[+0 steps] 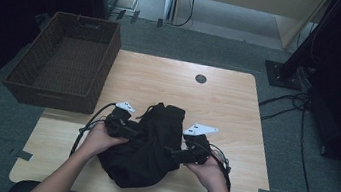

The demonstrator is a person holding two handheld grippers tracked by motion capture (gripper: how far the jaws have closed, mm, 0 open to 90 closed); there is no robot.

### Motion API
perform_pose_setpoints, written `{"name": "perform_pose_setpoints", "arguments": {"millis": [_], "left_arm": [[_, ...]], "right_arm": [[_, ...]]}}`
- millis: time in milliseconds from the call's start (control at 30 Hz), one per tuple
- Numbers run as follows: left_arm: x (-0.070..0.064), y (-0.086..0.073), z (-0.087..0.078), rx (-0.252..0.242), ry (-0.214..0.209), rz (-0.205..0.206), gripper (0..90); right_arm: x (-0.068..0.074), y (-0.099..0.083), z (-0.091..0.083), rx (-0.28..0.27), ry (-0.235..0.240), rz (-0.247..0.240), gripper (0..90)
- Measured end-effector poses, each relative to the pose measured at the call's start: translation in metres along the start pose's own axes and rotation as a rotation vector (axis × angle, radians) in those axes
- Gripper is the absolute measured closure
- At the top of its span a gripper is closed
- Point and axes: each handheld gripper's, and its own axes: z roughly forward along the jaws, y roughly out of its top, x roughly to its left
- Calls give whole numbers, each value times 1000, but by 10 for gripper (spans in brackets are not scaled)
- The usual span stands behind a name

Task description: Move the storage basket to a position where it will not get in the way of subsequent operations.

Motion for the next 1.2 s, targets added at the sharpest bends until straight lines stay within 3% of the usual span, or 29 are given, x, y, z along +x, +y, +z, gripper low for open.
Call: {"name": "perform_pose_setpoints", "arguments": {"millis": [67,167,267,400,533,600,800,967,1067,1200], "left_arm": [[2,0,2,12,-18,-6,383],[2,0,2,7,-30,-11,506],[3,2,-3,-7,-31,-31,694],[7,10,-15,-36,-44,-33,823],[8,22,-32,-67,-23,-39,852],[11,28,-42,-81,9,-41,855],[22,42,-72,-132,66,-58,852],[31,45,-78,-141,130,-60,860],[40,44,-77,-180,128,-119,846],[40,43,-75,-194,120,-114,700]], "right_arm": [[1,-2,9,24,31,-14,318],[-2,-5,16,34,54,-21,543],[-9,-7,15,46,54,-3,710],[-21,-6,6,38,64,22,825],[-34,-1,-3,40,49,21,851],[-42,2,-7,43,16,15,859],[-76,1,-21,62,-60,61,870],[-106,-4,-22,74,-140,97,870],[-122,-10,-17,90,-178,138,864],[-120,-10,-14,65,-193,147,682]]}}
